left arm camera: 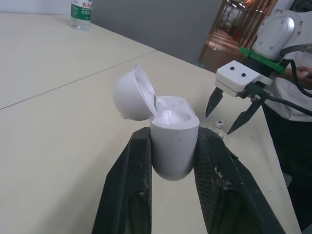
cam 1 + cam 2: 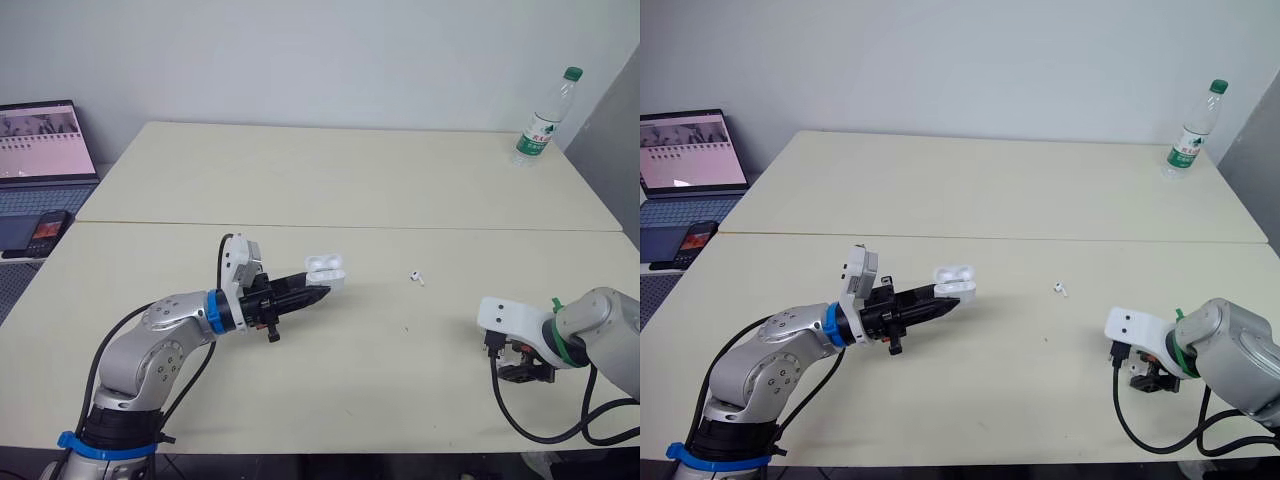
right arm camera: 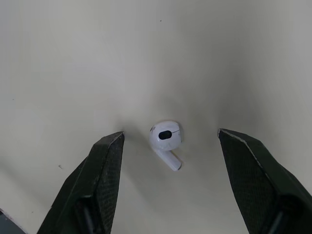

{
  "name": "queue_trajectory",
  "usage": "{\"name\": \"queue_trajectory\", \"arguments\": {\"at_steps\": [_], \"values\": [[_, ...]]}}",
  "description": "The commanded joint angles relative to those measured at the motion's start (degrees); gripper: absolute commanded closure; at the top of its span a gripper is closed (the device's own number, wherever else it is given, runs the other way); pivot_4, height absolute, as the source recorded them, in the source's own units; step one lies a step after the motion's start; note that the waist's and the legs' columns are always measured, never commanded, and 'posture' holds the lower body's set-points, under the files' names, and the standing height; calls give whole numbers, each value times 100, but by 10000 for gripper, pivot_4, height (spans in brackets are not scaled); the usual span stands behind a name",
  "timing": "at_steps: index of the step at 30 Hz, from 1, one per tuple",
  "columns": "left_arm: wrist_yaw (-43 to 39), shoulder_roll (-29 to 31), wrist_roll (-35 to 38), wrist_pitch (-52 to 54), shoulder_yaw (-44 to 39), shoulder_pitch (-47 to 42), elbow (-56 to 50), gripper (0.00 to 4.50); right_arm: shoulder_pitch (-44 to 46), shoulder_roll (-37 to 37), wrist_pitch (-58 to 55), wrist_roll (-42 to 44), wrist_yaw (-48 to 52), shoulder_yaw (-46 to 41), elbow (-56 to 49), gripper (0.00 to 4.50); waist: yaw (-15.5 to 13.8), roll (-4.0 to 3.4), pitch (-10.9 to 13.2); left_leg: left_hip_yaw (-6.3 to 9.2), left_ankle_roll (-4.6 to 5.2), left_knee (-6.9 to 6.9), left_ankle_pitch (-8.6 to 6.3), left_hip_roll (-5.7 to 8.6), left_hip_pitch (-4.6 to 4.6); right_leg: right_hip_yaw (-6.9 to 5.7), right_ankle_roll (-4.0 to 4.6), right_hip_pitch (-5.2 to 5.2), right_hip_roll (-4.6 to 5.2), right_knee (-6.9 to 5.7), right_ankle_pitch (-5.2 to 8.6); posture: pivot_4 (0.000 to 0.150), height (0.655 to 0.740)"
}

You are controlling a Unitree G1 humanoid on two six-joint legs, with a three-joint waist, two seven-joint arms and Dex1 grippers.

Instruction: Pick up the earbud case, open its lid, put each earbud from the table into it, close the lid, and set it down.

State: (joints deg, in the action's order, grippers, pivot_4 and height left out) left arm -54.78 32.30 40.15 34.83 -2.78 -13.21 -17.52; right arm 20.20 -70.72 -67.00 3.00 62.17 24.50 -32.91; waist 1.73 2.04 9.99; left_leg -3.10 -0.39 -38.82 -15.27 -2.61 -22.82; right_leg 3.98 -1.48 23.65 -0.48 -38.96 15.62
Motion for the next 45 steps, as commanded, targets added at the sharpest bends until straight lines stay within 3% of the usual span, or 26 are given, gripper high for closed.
{"name": "queue_trajectory", "arguments": {"at_steps": [1, 3, 9, 16, 21, 27, 35, 40, 45], "values": [[-19, 32, 69, -74, -76, -46, -158, 36760, 88, -77, -22, 50, -17, 61, -98, 15035, 0, 0, 0, 1, 0, 0, 0, 0, 0, 0, 0, 0, 0, 0, 0, 1500, 7362], [-10, 31, 73, -71, -75, -44, -164, 36760, 67, -127, 9, 73, 3, 100, -101, 19161, 0, 0, 0, 1, 0, 0, 0, -1, 0, 0, 0, 0, 0, 0, 0, 1500, 7362], [-2, 35, 84, -66, -84, -35, -176, 36760, 75, -175, 40, 98, 39, 145, -117, 40908, 0, 1, -1, -2, 0, -2, 0, 0, 1, -1, -4, -1, 0, 0, -1, 1500, 7362], [1, 36, 71, -71, -69, -31, -188, 36760, 160, -93, 70, 147, -20, 27, -125, 41066, 1, 1, 0, -1, 0, -1, 0, 0, 0, -1, -3, 0, 0, 0, -1, 1500, 7362], [355, -227, -71, -187, -54, -212, -32, 36760, 454, 630, -261, 647, -319, -885, -134, 41066, 7, 1, 0, -2, 0, -2, 0, -3, 1, -1, -4, 0, -2, -1, 0, 1500, 7362], [1170, -916, -624, -670, -30, -890, 636, 36760, 946, 2522, -729, 1063, -1365, -2293, -80, 41066, -5, 6, -3, 12, 0, -6, 0, 1, -4, 0, 4, -7, -25, -1, -10, 1500, 7362], [1459, -1751, -1016, -1155, 276, -1715, 1411, 36760, 1871, 5133, -963, 1397, -2946, -3522, -88, 41066, 1, 4, -4, 13, -1, 2, 0, 3, -15, 2, 8, 4, -26, -4, -14, 1500, 7362], [1588, -2131, -1226, -1389, 414, -1974, 1744, 36760, 2053, 6507, -878, 1753, -3639, -4115, -218, 41066, 1, 3, -4, 16, -2, 4, -1, 4, -21, -1, 9, 10, -27, -5, -15, 1500, 7362], [1592, -2277, -1236, -1435, 386, -1994, 1798, 36760, 1906, 7339, -437, 1943, -4180, -4100, -214, 41066, 10, 2, -5, 13, -2, 5, -1, 4, -26, 1, 10, 18, -26, -7, -15, 1500, 7362]]}}
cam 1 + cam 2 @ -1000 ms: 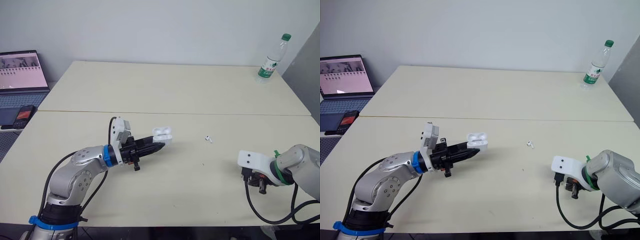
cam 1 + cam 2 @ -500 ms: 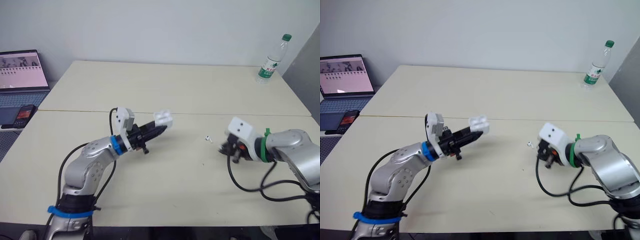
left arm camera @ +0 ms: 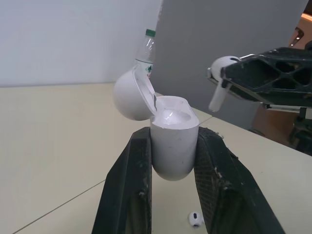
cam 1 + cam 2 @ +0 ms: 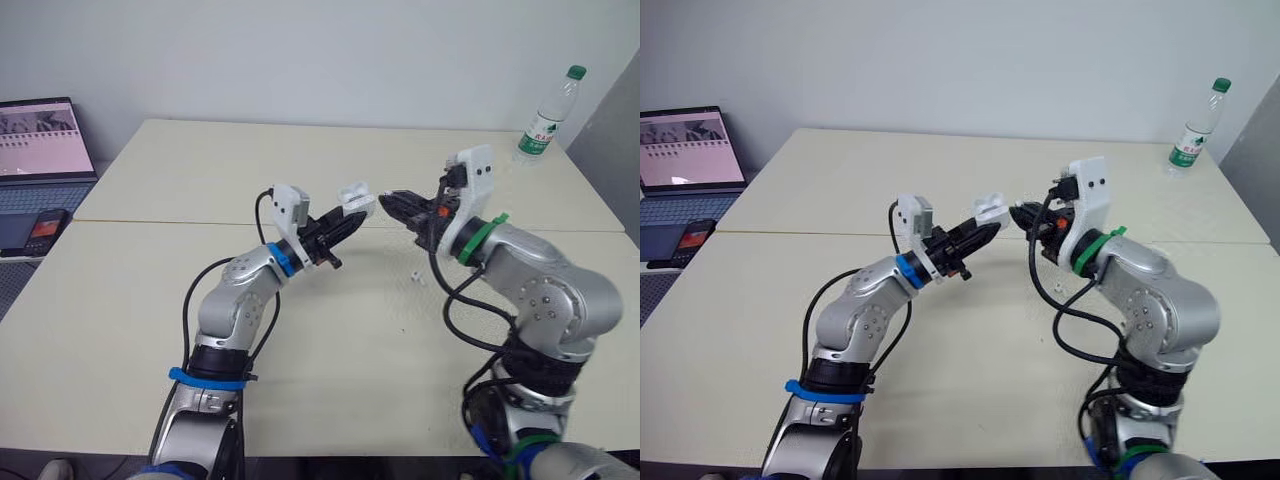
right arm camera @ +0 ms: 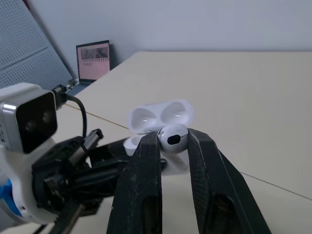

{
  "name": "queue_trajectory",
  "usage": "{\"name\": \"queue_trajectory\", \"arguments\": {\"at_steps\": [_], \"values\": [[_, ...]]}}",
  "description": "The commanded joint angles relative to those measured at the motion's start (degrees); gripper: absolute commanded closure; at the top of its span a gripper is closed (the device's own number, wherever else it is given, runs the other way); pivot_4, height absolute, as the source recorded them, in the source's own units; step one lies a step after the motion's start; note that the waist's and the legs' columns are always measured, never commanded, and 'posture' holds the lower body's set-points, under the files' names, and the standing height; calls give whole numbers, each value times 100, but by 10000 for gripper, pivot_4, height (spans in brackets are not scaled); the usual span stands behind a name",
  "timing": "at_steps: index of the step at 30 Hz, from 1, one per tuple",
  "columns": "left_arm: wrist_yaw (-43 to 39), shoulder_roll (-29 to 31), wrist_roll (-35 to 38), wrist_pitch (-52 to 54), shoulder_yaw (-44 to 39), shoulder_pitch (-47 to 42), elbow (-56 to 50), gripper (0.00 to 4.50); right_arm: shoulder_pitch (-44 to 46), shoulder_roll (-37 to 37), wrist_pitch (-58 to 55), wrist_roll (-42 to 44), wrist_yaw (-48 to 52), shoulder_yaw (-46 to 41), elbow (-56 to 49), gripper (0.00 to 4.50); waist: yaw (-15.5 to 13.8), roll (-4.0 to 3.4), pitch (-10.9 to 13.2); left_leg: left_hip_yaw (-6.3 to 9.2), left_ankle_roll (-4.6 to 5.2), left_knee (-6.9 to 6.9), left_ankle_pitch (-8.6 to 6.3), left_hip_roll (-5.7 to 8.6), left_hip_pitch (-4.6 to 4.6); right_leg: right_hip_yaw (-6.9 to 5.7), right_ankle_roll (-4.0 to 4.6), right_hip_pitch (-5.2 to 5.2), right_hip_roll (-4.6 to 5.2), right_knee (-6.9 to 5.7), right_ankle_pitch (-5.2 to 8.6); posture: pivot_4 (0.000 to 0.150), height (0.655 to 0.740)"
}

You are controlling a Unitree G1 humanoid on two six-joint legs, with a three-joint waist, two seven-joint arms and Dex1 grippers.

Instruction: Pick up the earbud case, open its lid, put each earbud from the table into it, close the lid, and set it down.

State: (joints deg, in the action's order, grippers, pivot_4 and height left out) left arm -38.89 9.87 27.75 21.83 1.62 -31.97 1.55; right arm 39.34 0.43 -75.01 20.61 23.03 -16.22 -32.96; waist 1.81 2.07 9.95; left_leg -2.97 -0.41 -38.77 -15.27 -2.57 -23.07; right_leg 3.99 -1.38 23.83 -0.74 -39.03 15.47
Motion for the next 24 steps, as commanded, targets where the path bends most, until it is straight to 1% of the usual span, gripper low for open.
{"name": "queue_trajectory", "arguments": {"at_steps": [1, 7, 11, 24], "values": [[-8, -37, 12, -128, -48, -106, -128, 36760, -44, 335, 469, 197, -364, 16, -178, 41066, 4, 0, 0, -1, 0, 0, 0, 0, 0, 0, 0, 1, 0, 0, 0, 1500, 7362], [-86, -26, 51, -90, -4, -39, -241, 36760, -214, 642, 1014, 259, -731, 343, 57, 41066, 8, -1, 0, -3, 0, 0, 0, 1, 0, -1, 0, 2, -1, -1, 0, 1500, 7362], [-90, -24, 45, -101, -8, -27, -252, 36760, -361, 719, 1235, 296, -858, 572, 134, 41066, 8, -1, 0, -4, 0, 2, 0, -1, 0, 0, 0, 5, -2, -1, 0, 1500, 7362], [-78, -32, 52, -93, -11, 25, -293, 36760, -730, 517, 1445, 544, -1049, 1017, 190, 41066, 7, -1, 0, -1, 0, 2, 0, -1, -26, -1, 0, 27, -2, 0, 0, 1500, 7362]]}}
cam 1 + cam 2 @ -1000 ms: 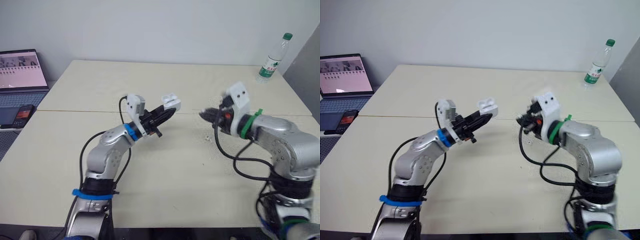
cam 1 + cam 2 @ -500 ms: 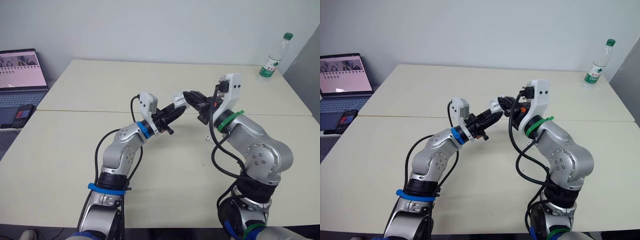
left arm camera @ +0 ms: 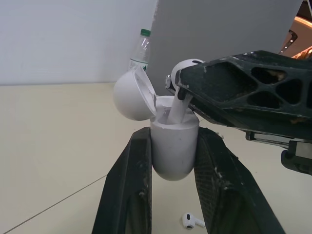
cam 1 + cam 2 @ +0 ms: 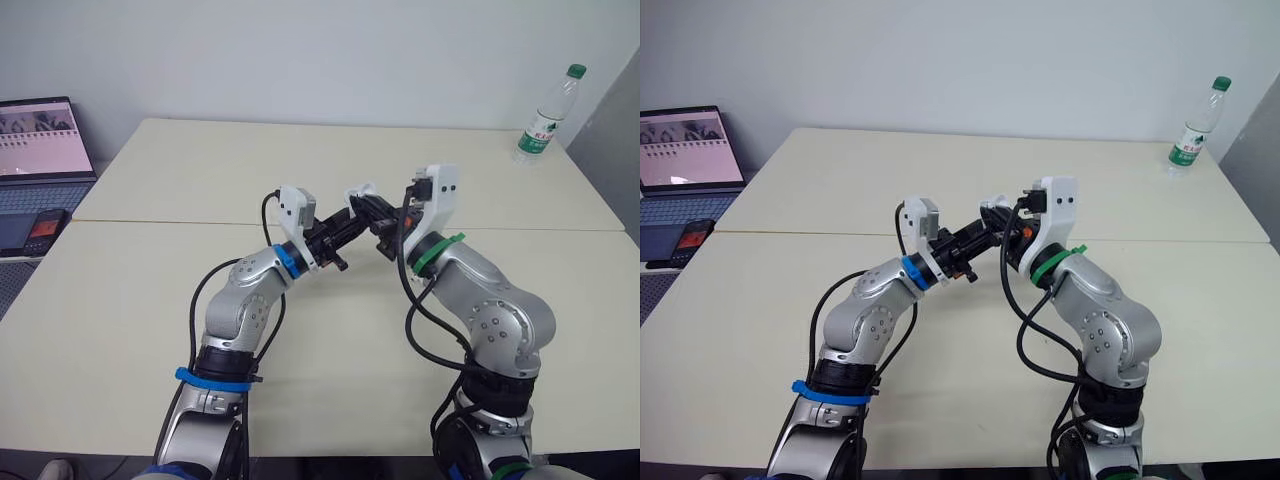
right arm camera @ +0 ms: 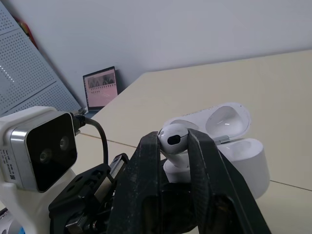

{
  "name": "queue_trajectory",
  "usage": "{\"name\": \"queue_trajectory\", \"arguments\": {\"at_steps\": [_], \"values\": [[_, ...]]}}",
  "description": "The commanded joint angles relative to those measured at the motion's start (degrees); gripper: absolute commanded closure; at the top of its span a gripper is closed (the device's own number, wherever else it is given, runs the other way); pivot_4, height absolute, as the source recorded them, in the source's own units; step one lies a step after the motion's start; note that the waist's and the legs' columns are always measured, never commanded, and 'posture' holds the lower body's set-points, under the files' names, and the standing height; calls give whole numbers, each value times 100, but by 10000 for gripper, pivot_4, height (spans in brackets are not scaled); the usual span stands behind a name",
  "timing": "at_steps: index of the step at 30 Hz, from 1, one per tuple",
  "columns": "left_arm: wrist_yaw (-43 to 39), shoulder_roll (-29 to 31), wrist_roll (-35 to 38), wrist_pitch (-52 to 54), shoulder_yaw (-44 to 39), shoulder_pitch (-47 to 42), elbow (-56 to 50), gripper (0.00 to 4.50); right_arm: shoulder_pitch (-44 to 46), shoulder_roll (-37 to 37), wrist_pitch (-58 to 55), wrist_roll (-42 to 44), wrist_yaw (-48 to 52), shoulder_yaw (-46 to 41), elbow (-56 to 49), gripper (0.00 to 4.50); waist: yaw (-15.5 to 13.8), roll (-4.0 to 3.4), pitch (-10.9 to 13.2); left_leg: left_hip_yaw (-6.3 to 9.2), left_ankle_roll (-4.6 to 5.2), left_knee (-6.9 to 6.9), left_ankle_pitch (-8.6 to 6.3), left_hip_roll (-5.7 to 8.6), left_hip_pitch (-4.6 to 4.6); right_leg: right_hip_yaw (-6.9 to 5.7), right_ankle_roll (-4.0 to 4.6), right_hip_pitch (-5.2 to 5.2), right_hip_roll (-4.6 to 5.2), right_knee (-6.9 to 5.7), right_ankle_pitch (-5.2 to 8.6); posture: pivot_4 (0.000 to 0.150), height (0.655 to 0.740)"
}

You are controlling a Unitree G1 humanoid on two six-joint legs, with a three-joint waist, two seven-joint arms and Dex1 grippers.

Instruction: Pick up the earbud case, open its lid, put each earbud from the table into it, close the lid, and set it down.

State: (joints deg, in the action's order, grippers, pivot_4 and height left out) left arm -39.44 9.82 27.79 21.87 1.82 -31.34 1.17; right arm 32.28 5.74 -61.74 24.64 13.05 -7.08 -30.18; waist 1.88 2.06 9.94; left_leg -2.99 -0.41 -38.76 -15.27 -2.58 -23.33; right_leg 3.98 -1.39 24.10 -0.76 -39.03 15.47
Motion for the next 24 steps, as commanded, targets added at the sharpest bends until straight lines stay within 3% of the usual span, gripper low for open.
{"name": "queue_trajectory", "arguments": {"at_steps": [1, 22, 24], "values": [[-25, -27, 45, -100, -25, -29, -260, 36760, -33, -18, 131, 155, -76, 125, -74, 41066, -1, 0, 0, 1, 0, 0, 0, 0, -2, 0, 0, 1, 0, 1, 0, 1500, 7362], [-27, -79, 57, -156, -10, 15, -343, 36760, -87, -171, 62, 349, -465, 303, 73, 41066, 0, 0, 0, 5, 0, 0, 0, 0, -7, -2, 0, 4, 0, 3, 0, 1500, 7362], [-29, -87, 60, -160, -18, 12, -341, 36760, -82, -186, 73, 366, -493, 299, 88, 33693, 0, 0, 0, 5, 0, 0, 0, 0, -8, -2, 0, 5, 0, 3, 0, 1500, 7362]]}}
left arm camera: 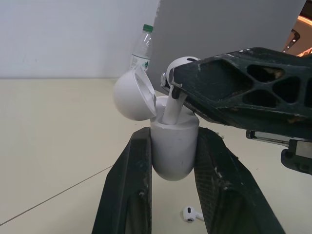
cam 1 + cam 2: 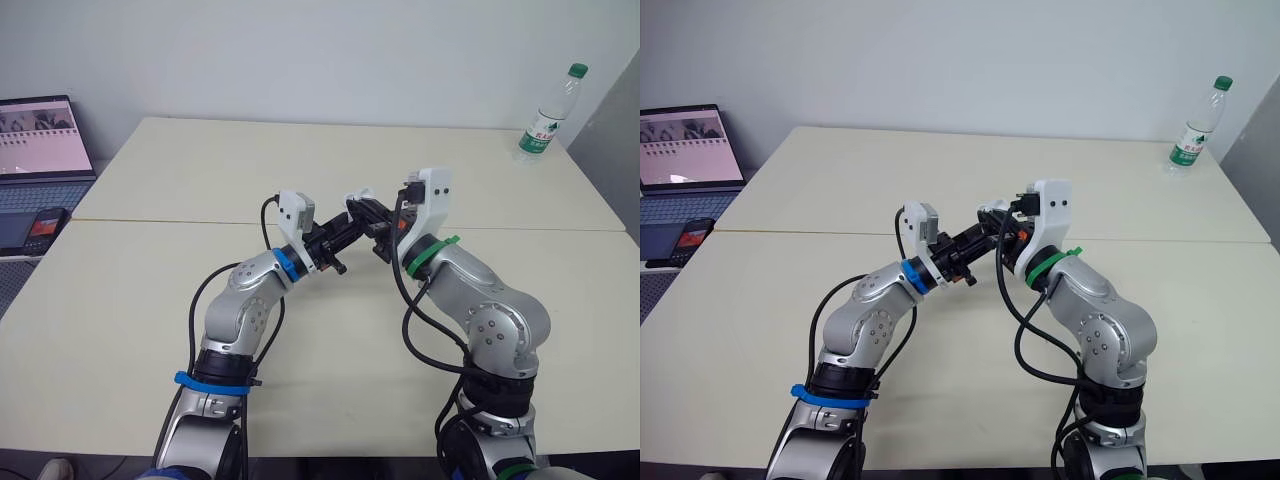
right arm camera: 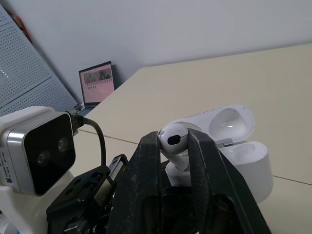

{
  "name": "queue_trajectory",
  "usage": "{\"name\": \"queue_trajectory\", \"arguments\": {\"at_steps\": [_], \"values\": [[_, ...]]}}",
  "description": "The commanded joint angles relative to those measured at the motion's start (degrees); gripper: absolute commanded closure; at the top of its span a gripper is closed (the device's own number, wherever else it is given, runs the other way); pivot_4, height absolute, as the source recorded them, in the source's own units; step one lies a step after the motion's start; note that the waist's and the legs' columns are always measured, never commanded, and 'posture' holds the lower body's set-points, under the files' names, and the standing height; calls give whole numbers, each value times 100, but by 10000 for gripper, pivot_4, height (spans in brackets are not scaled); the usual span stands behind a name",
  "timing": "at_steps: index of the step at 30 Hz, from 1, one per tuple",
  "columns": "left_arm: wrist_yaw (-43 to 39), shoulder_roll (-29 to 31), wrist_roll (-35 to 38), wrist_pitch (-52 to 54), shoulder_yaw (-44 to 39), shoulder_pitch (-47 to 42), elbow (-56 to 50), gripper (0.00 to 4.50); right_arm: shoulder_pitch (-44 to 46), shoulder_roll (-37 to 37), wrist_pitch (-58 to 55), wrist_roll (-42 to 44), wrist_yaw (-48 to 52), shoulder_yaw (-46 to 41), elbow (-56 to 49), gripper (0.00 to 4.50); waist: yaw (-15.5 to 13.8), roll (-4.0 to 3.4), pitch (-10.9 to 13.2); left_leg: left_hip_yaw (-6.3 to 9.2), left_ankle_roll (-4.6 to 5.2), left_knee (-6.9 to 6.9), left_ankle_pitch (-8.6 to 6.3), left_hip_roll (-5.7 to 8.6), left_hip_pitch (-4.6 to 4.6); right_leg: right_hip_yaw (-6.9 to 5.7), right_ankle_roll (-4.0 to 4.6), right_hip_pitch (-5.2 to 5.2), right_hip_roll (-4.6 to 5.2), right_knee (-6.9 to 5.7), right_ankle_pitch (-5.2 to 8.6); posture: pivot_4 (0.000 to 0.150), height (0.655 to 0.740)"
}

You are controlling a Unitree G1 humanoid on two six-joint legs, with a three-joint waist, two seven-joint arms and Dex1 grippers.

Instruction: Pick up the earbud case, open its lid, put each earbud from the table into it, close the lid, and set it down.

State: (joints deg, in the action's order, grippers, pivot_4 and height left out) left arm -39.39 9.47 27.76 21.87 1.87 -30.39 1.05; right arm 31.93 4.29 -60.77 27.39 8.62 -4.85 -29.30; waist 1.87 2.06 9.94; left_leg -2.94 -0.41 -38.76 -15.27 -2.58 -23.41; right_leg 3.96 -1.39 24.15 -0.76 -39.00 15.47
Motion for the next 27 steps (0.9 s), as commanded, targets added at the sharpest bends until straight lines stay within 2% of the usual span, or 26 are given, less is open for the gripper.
{"name": "queue_trajectory", "arguments": {"at_steps": [1, 8, 10, 19, 27], "values": [[-35, -54, 64, -161, -25, -84, -329, 36760, -46, -50, -19, 106, -65, 76, 6, 30848, 0, 0, 0, 0, 0, 0, 0, 0, 0, 0, 0, 0, 0, 0, 0, 1500, 7362], [-46, -55, 73, -137, -32, -75, -351, 36760, -58, -116, 114, 189, -105, 113, -5, 5603, 0, 0, 0, 2, 0, 0, 0, 0, -2, -1, 0, 0, 0, 1, 0, 1500, 7362], [-49, -57, 68, -132, -36, -78, -350, 36760, -48, -137, 178, 210, -105, 113, -9, 610, 0, 0, 0, 2, 0, 0, 0, 0, -2, -1, 0, 0, 0, 1, 0, 1500, 7362], [-56, -9, 47, -154, -106, -67, -330, 36760, 141, -615, 522, 292, 61, -102, -34, 610, 0, 0, 0, 2, 0, 0, 0, 1, -3, -1, 0, 1, 0, 2, 0, 1500, 7362], [79, 355, -206, -442, -354, 54, -228, 36760, 305, -2306, -218, 409, 709, -196, 300, 610, -2, 0, 0, 2, 1, 0, 0, -1, -3, -2, 0, 1, 0, 3, 0, 1500, 7362]]}}
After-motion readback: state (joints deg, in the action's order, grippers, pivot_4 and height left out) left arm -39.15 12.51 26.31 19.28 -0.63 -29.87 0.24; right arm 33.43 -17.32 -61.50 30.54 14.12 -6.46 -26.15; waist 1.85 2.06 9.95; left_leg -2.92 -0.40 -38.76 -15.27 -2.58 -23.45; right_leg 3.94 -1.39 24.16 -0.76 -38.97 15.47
